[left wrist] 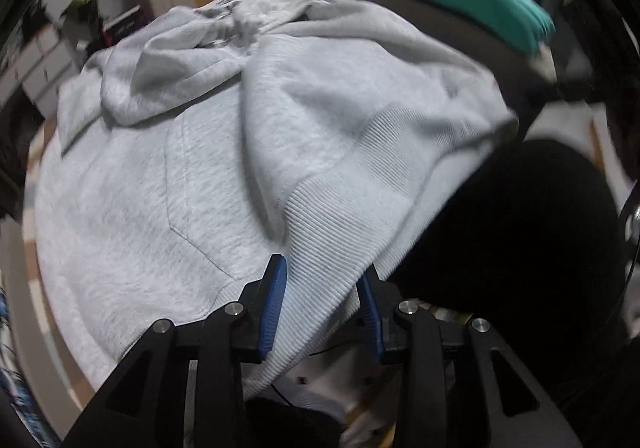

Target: Fold large clothes

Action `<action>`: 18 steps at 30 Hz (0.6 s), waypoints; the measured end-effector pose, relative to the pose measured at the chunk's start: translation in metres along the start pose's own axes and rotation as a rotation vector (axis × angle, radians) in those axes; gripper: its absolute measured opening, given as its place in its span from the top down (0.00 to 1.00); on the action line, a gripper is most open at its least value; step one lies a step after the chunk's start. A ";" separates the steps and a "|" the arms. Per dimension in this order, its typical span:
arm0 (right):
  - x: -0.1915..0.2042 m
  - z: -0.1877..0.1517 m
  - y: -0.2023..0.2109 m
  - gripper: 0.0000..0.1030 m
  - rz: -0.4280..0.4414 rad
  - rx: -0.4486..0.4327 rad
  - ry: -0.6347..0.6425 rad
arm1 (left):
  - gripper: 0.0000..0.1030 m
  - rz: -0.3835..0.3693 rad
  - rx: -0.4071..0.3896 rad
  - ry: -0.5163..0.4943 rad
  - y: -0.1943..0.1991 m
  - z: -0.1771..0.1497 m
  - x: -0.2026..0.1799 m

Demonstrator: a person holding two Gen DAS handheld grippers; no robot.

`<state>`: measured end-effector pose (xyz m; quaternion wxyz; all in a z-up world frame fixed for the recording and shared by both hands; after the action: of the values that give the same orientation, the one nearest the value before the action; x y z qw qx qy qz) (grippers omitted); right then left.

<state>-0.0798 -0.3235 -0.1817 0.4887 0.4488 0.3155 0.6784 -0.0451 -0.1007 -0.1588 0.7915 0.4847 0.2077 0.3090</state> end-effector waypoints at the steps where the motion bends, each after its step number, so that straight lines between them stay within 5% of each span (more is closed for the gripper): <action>1: -0.007 -0.006 0.007 0.51 0.038 -0.041 -0.050 | 0.71 -0.010 -0.004 0.019 -0.001 0.001 0.003; 6: -0.018 -0.037 -0.003 0.48 0.503 -0.146 -0.342 | 0.71 -0.061 -0.020 0.067 -0.005 0.007 0.007; 9: -0.018 -0.037 -0.030 0.48 0.650 -0.181 -0.459 | 0.71 -0.069 -0.014 0.073 -0.009 0.009 0.006; 14: -0.020 -0.025 -0.045 0.48 0.715 -0.284 -0.558 | 0.71 -0.063 -0.019 0.078 -0.007 0.005 0.008; 18: -0.011 -0.021 -0.065 0.48 0.680 -0.215 -0.579 | 0.71 -0.053 -0.024 0.102 -0.005 0.003 0.012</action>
<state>-0.0734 -0.3125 -0.2492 0.3501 0.6446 -0.0715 0.6759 -0.0335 -0.0962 -0.1619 0.7935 0.4530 0.2569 0.3149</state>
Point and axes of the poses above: each gripper's, at about its wrist camera, not at the fingertips, and y roughly against the way its jaws point, x to its left, z to its top, the point moved 5 cm from there along -y, roughly the way its jaws point, and after that the axes turned 5 degrees about x, right-handed, at the moved point
